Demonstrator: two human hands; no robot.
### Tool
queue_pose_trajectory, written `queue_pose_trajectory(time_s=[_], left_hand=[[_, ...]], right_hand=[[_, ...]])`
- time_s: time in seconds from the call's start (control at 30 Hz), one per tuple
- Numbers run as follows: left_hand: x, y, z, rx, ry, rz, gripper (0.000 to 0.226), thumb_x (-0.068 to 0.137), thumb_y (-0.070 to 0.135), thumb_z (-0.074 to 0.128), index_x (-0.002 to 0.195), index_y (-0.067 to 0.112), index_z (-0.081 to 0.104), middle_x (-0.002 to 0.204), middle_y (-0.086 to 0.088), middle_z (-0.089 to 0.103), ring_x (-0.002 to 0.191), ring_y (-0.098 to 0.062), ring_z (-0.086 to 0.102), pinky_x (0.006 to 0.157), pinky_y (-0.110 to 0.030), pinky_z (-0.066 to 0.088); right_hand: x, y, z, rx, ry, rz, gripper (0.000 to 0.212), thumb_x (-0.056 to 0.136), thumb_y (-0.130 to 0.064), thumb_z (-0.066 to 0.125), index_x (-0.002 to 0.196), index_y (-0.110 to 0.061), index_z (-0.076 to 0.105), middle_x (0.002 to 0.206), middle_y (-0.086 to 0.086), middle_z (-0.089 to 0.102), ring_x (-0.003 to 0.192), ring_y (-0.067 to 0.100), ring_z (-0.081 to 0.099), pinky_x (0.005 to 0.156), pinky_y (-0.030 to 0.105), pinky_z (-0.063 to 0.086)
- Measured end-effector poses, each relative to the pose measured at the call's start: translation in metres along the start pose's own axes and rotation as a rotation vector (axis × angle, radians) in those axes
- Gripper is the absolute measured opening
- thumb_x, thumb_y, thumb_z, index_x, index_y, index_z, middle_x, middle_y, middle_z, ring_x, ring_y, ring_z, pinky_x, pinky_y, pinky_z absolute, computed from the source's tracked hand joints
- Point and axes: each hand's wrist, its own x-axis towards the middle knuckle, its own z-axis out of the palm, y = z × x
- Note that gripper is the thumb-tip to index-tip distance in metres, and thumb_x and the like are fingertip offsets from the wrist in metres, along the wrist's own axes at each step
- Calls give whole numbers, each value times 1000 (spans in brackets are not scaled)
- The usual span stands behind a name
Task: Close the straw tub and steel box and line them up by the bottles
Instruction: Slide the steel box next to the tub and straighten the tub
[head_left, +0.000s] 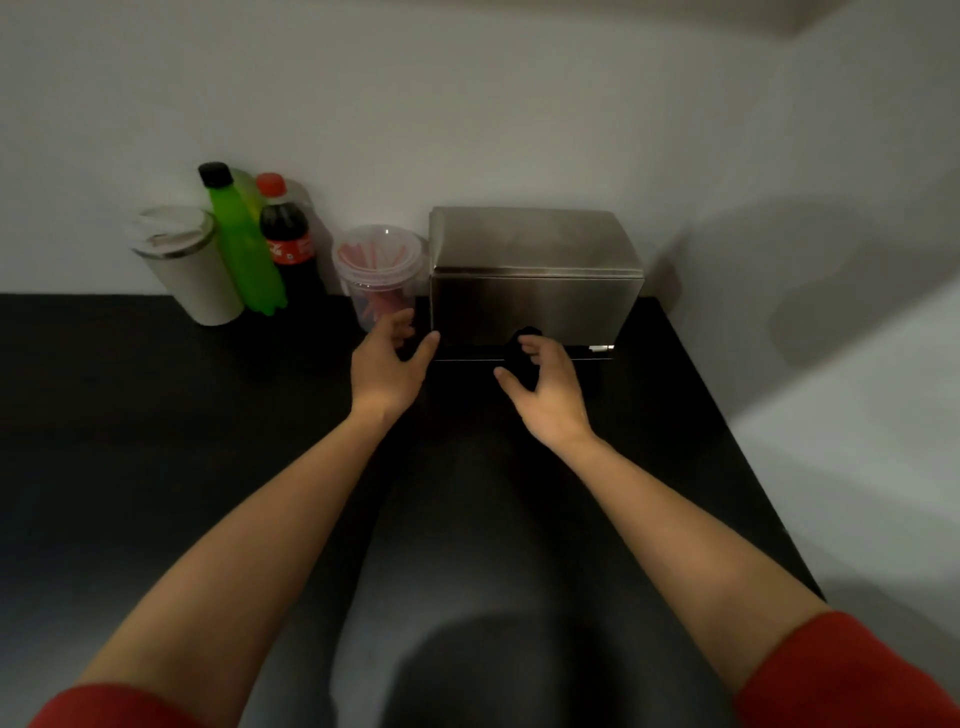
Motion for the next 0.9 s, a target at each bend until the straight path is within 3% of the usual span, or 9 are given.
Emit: queue_pose_trajectory(time_s=[0.1, 0.2, 0.33, 0.5, 0.63, 0.7, 0.83, 0.9], left_hand=[[3, -1, -12, -4, 25, -8, 41, 84, 34, 65, 122, 20, 55, 115, 1, 64, 105, -11, 58, 93, -30, 46], [8, -8, -26, 4, 42, -5, 43, 84, 34, 65, 122, 17, 55, 112, 0, 64, 102, -10, 58, 89, -27, 45], [20, -19, -43, 8, 77, 8, 51, 82, 34, 67, 125, 13, 51, 121, -6, 57, 108, -16, 55, 90, -31, 46], [55, -26, -57, -56, -34, -39, 66, 84, 37, 65, 136, 8, 37, 135, -13, 46, 116, -24, 50, 97, -39, 44], [86, -24, -56, -111, -139, -119, 73, 88, 42, 57, 144, 8, 25, 145, -12, 38, 129, -24, 41, 101, -28, 33], [98, -22, -54, -146, -163, -155, 70, 90, 42, 53, 144, 9, 24, 144, -13, 40, 127, -23, 43, 95, -24, 33], [113, -25, -50, -122, -184, -145, 66, 91, 40, 53, 143, 8, 28, 139, -13, 47, 123, -26, 48, 98, -30, 38], [118, -27, -49, -112, -177, -135, 62, 91, 40, 53, 141, 9, 32, 137, -12, 49, 122, -27, 49, 97, -31, 39]], right_hand=[[2, -10, 11, 1, -40, -17, 46, 82, -38, 64, 123, -22, 49, 124, -3, 51, 115, 11, 47, 92, 24, 38], [3, -23, 24, 11, -86, -12, 42, 84, -36, 63, 122, -22, 51, 123, -2, 50, 116, 13, 47, 94, 25, 38], [2, -42, 46, 12, -210, -10, 47, 86, -38, 59, 128, -21, 48, 128, -1, 49, 120, 15, 46, 97, 26, 37], [11, -68, 78, 49, -305, 45, 63, 87, -43, 56, 142, -24, 32, 145, 1, 37, 131, 16, 37, 101, 25, 31], [26, -89, 96, 118, -323, 115, 77, 86, -45, 57, 147, -22, 15, 153, 4, 24, 138, 19, 28, 111, 38, 29], [33, -97, 102, 184, -312, 107, 81, 87, -42, 56, 148, -18, 9, 154, 3, 22, 138, 17, 25, 111, 31, 25], [48, -110, 107, 301, -236, 96, 70, 94, -37, 47, 147, -11, 10, 148, 1, 30, 131, 2, 26, 98, 5, 18], [54, -114, 107, 332, -209, 108, 62, 97, -36, 40, 146, -9, 14, 144, 4, 35, 117, -13, 28, 85, -9, 16]])
